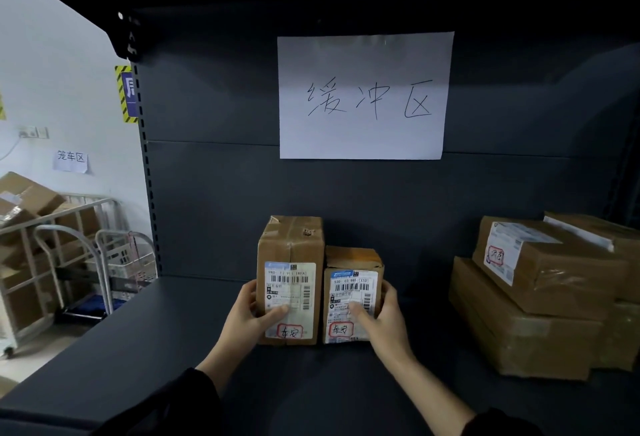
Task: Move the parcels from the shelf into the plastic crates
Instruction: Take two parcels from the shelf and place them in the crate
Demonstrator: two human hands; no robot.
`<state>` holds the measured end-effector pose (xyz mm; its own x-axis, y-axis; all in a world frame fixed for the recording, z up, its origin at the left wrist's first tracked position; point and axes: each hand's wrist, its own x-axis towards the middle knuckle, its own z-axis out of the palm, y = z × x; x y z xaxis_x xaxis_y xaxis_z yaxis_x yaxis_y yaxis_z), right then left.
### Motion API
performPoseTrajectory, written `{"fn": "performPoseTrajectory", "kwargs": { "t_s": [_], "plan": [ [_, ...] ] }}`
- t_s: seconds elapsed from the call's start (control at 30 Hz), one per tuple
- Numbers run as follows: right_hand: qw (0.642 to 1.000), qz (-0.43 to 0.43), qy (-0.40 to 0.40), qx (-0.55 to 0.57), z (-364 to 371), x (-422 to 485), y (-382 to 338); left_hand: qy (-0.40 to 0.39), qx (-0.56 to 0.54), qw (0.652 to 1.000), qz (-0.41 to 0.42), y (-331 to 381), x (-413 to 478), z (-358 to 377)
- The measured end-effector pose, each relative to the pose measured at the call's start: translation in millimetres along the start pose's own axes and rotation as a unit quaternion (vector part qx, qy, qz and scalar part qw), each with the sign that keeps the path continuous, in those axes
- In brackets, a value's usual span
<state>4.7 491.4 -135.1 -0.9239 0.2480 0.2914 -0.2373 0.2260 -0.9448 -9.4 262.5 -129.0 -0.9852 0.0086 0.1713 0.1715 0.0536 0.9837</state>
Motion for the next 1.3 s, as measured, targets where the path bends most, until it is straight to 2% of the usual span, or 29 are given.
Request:
{"fn": "performPoseTrajectory", "kwargs": {
  "t_s": [0.4,0.73,1.0,1.3],
  "plan": [
    [1.000,-0.021,-0.002,0.003,-22,-13,-12,0.003,-0.027,0.999,0.017,14,-20,15],
    [0.999,-0.028,-0.024,0.024,-49,-33,-26,0.054,-0.023,0.998,0.038,37,-62,33],
    [0.995,-0.027,-0.063,0.077,-41,-53,-44,0.111,-0.018,0.992,0.049,51,-102,21],
    [0.983,-0.028,-0.153,0.099,11,-88,-77,0.184,-0.016,0.981,0.062,65,-157,-34]
  ]
}}
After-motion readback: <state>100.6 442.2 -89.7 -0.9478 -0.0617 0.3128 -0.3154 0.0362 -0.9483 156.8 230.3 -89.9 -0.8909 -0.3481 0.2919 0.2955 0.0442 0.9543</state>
